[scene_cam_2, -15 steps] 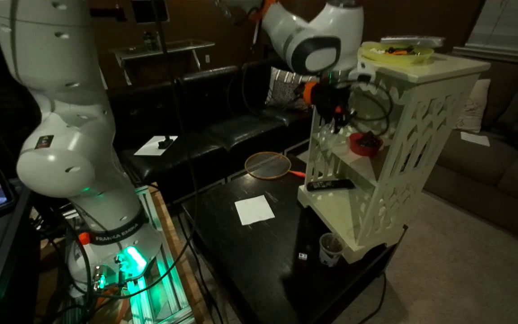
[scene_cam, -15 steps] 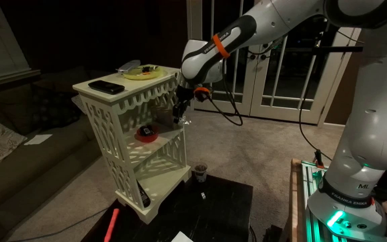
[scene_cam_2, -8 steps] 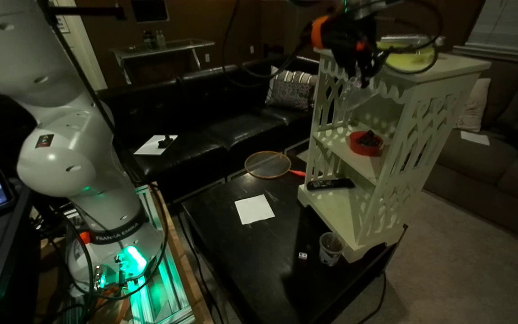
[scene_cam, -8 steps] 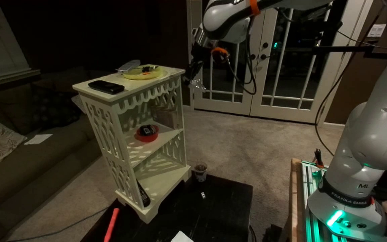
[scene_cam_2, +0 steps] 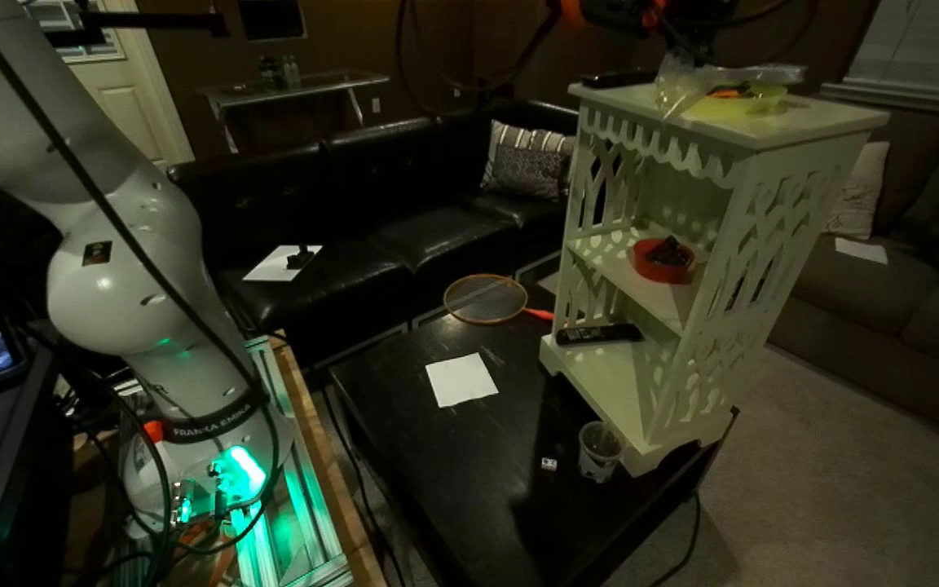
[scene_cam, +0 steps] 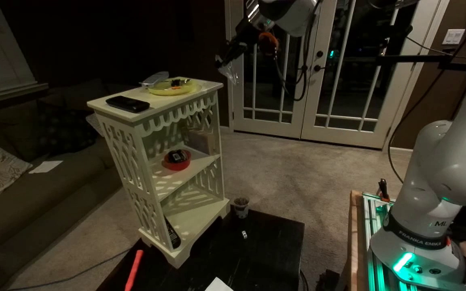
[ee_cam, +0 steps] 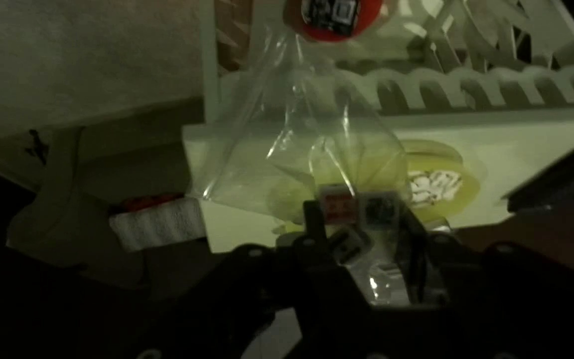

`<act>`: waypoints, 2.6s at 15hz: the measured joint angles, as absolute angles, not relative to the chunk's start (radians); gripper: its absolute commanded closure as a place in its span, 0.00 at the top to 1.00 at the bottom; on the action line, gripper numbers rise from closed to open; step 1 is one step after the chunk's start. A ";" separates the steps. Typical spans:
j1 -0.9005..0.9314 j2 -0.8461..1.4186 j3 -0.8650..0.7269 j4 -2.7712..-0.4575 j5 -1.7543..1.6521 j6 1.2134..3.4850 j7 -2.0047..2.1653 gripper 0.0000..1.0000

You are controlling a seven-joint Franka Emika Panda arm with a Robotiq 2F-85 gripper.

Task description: Put the packet on the stand

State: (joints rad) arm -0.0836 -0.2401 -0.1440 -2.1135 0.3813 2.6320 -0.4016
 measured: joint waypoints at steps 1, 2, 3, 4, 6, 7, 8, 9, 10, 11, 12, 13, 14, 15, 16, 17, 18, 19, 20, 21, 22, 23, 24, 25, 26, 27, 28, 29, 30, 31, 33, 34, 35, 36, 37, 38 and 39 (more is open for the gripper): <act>-0.045 -0.233 -0.144 -2.129 0.436 2.701 -0.404 0.11; -0.003 -0.218 -0.139 -2.144 0.505 2.782 -0.415 0.11; 0.044 -0.194 -0.134 -2.151 0.582 2.864 -0.434 0.11; 0.101 -0.163 -0.135 -2.147 0.660 2.947 -0.458 0.11; 0.206 -0.102 -0.140 -2.107 0.808 3.071 -0.503 0.11; 0.244 -0.076 -0.140 -2.068 0.884 3.111 -0.536 0.11; 0.266 -0.058 -0.140 -2.026 0.944 3.138 -0.564 0.11; 0.278 -0.046 -0.141 -1.981 0.996 3.155 -0.589 0.11; 0.283 -0.038 -0.142 -1.934 1.048 3.168 -0.621 0.11; 0.283 -0.029 -0.146 -1.890 1.090 3.174 -0.656 0.11; 0.282 -0.018 -0.152 -1.852 1.122 3.174 -0.690 0.11; 0.280 -0.002 -0.158 -1.820 1.150 3.174 -0.725 0.11; 0.277 0.017 -0.162 -1.794 1.178 3.174 -0.764 0.11; 0.275 0.042 -0.162 -1.771 1.206 3.177 -0.808 0.11; 0.275 0.073 -0.160 -1.747 1.233 3.190 -0.857 0.11; 0.276 0.110 -0.154 -1.718 1.259 3.216 -0.911 0.11; 0.276 0.149 -0.148 -1.690 1.271 3.236 -0.948 0.11; 0.275 0.190 -0.143 -1.664 1.273 3.255 -0.973 0.11; 0.274 0.228 -0.140 -1.639 1.273 3.277 -0.992 0.11; 0.274 0.266 -0.142 -1.625 1.266 3.299 -1.002 0.11; 0.275 0.301 -0.151 -1.625 1.255 3.318 -1.006 0.11; 0.262 0.335 -0.150 -1.633 1.198 3.339 -0.980 0.61; 0.241 0.365 -0.145 -1.648 1.112 3.360 -0.920 0.62; 0.237 0.395 -0.160 -1.654 1.092 3.371 -0.901 0.67; 0.242 0.420 -0.184 -1.653 1.092 3.371 -0.901 0.75; 0.247 0.436 -0.205 -1.644 1.091 3.378 -0.901 0.81; 0.255 0.440 -0.221 -1.639 1.091 3.376 -0.901 0.89; 0.262 0.440 -0.233 -1.640 1.092 3.375 -0.901 0.96; 0.269 0.439 -0.244 -1.640 1.092 3.374 -0.901 0.99; 0.277 0.439 -0.254 -1.640 1.092 3.372 -0.900 1.00; 0.294 0.436 -0.276 -1.641 1.093 3.362 -0.900 1.00; 0.301 0.431 -0.284 -1.641 1.093 3.352 -0.899 1.00; 0.304 0.422 -0.288 -1.641 1.093 3.337 -0.898 1.00; 0.306 0.407 -0.288 -1.641 1.093 3.317 -0.898 1.00; 0.306 0.386 -0.288 -1.641 1.092 3.295 -0.898 1.00; 0.289 0.359 -0.270 -1.646 1.044 3.284 -0.861 1.00; 0.262 0.329 -0.243 -1.654 0.969 3.277 -0.796 1.00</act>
State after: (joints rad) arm 0.2618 0.3287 -0.2426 -1.6538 0.9690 3.2775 -0.7959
